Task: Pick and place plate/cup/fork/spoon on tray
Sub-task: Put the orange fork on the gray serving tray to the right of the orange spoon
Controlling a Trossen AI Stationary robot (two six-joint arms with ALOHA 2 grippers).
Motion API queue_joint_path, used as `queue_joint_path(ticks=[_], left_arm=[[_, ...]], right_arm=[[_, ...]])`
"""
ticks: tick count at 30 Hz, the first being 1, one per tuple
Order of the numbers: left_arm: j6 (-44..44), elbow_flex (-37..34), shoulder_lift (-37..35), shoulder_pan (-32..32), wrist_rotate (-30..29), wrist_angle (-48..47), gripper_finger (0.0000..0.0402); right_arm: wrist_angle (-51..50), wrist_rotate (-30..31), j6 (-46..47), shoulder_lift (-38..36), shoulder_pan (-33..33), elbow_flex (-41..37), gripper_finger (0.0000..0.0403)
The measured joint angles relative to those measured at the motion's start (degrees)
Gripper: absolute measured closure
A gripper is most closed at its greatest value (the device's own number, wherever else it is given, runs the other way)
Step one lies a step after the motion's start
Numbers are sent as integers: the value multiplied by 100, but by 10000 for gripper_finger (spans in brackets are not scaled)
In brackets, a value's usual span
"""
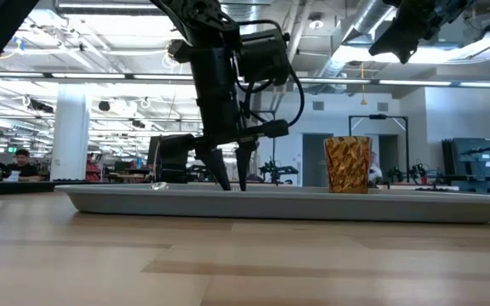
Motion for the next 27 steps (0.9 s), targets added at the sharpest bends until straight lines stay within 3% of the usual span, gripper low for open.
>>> queue_joint_path(ticks=[9,21,27], left_arm=[[7,0,52,11,27,25,352],[-13,2,156,9,176,110,355],[225,-3,47,78,200,-150,394]], right_arm=[[2,2,0,0,0,0,393],[-85,2,-22,0,0,0,392],[-85,2,-24,0,0,0,393]])
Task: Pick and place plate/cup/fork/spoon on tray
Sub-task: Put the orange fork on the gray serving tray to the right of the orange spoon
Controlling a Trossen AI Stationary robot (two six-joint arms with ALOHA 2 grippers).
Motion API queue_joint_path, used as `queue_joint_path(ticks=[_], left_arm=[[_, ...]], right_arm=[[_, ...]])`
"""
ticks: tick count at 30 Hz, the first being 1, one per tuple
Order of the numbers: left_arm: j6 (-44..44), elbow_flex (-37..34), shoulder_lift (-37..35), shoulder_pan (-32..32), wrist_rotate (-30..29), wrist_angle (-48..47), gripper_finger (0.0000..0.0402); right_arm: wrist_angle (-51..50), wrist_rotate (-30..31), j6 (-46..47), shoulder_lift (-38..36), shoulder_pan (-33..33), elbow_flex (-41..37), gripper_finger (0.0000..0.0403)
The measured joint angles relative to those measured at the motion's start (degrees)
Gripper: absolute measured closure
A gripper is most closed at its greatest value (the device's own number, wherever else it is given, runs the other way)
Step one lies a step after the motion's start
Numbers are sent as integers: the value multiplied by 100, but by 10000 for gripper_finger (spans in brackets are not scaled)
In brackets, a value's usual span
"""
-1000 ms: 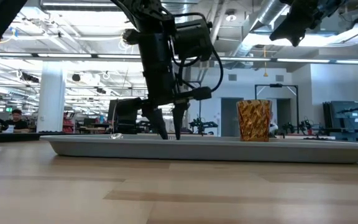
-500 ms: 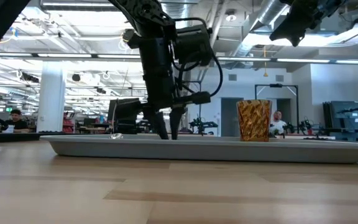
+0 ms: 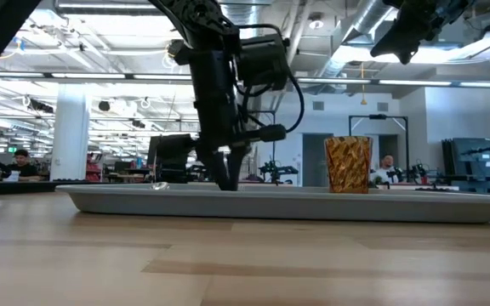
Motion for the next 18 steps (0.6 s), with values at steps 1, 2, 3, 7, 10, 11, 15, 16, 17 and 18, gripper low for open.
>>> queue_joint_path(ticks=[1,2,3,7,10,11,15,16,17,18], left_arm=[[45,-1,-30,16,-2,-51,396],[92,-1,-67,35,6,-69,396],[121,-1,-102,53,5,-170,396],[212,-3,-269,116,-24,-587,398],[298,-3,-349,156,-62,-826,399],[343,-3,-358,167,-53,-809,399],[441,-143,-385,169,35,-635,400],[411,-223,-385,167,64,-581,400],[390,-322,-388,167,116,-536,401],[362,-430,-402,166,179,-441,401]], right_arm=[[2,0,0,0,0,0,393],[2,0,0,0,0,0,393],[-4,0,0,0,0,0,392],[-14,0,0,0,0,1,392],[-16,0,0,0,1,0,393],[-13,0,0,0,0,2,393],[-15,0,0,0,1,0,392],[-15,0,0,0,0,0,392],[-14,0,0,0,0,0,392],[-13,0,0,0,0,2,392]])
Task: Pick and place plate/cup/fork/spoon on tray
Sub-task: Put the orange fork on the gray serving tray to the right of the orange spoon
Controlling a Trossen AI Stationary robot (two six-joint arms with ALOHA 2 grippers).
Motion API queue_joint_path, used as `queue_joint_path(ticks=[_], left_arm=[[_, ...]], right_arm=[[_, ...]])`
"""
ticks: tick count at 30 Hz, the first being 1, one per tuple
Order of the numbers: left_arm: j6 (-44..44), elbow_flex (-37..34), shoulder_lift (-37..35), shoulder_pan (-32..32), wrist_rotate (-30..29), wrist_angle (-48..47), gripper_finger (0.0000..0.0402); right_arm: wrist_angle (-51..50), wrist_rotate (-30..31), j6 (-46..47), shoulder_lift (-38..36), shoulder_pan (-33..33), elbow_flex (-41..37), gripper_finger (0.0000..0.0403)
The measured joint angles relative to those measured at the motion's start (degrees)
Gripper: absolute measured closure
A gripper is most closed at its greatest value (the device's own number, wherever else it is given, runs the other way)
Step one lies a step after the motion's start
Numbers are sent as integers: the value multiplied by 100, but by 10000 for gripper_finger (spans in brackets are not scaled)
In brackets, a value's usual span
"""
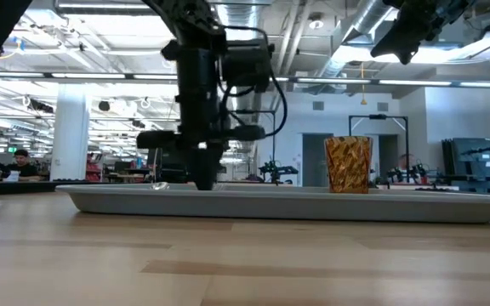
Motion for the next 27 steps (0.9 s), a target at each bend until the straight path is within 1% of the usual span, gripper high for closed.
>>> queue_joint_path(ticks=[2,6,9,13,21,27], left_arm=[[-94,-215,-78,-20,60,378,401],[-280,-575,-381,-28,-21,729,401],[-374,-731,-580,-15,-217,519,401],[-511,-1035,-828,16,-296,508,401],[-757,-1414,-856,11,-229,805,401],[-861,-1425,-856,23,-373,812,401]], right_arm=[[0,0,0,0,0,0,393],[0,2,1,2,0,-1,393],[2,1,0,0,0,0,393],[15,2,0,0,0,-1,393],[20,19,2,17,0,0,393],[24,22,44,17,0,0,393]])
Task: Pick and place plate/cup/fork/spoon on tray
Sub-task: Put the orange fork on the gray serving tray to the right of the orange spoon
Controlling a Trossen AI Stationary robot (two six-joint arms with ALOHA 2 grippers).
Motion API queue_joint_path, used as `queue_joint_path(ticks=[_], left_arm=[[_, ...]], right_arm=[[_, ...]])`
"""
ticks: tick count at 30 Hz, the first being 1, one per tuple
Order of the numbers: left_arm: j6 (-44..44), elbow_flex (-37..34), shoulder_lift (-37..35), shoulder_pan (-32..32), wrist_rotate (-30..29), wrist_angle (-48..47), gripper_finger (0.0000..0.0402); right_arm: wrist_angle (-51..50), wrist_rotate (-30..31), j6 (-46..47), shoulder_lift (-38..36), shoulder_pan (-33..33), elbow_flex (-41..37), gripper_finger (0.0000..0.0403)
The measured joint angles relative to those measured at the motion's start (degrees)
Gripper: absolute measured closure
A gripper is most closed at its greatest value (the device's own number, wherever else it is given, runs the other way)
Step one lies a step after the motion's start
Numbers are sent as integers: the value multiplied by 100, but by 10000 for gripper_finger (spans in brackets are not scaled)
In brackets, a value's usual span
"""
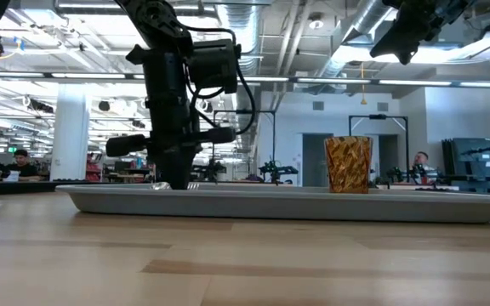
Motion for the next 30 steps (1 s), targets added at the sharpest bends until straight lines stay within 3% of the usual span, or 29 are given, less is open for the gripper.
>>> queue_joint_path(ticks=[30], left_arm=[[99,4,2,152,21,-350,401]], right_arm=[[0,-1,15,0,0,0,393]])
